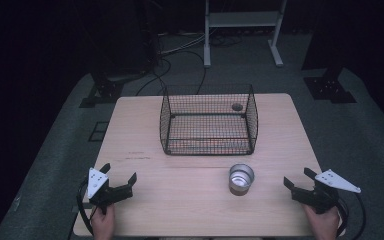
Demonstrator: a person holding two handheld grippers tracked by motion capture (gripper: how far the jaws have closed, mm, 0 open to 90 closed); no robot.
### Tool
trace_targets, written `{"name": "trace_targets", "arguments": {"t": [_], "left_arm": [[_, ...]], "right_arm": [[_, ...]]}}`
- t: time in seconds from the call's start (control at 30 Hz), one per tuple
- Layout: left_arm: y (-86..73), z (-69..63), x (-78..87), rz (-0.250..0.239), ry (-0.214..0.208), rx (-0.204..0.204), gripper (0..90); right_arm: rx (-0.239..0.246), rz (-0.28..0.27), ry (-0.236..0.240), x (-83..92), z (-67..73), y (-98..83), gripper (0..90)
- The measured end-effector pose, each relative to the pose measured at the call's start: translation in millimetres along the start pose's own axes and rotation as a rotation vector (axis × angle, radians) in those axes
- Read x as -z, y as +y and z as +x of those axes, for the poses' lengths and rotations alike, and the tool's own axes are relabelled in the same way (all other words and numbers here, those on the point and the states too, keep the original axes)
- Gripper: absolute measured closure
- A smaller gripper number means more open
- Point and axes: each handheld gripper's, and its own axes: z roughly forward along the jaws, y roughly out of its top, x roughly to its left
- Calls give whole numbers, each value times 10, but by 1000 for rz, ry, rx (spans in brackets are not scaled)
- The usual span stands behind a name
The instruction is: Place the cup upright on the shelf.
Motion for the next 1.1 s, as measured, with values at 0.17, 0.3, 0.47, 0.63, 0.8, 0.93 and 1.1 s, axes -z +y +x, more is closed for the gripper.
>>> {"name": "trace_targets", "arguments": {"t": [0.17,0.3,0.47,0.63,0.8,0.93,1.1], "left_arm": [[0,-4,13,-2,0,-3,0],[-2,-5,15,-1,-5,-4,0],[1,-9,12,1,-7,-10,0],[-8,16,35,1,-2,-7,0],[-8,45,55,-7,6,2,0],[-8,39,57,-6,6,-1,0],[-9,30,48,-3,4,-7,0]], "right_arm": [[-1,-8,6,30,25,-1,126],[-4,-4,17,32,46,-7,125],[16,-4,25,44,117,27,122],[46,26,58,29,214,50,91],[79,54,97,22,316,58,67],[91,63,115,23,355,64,29],[89,68,130,25,377,74,21]]}}
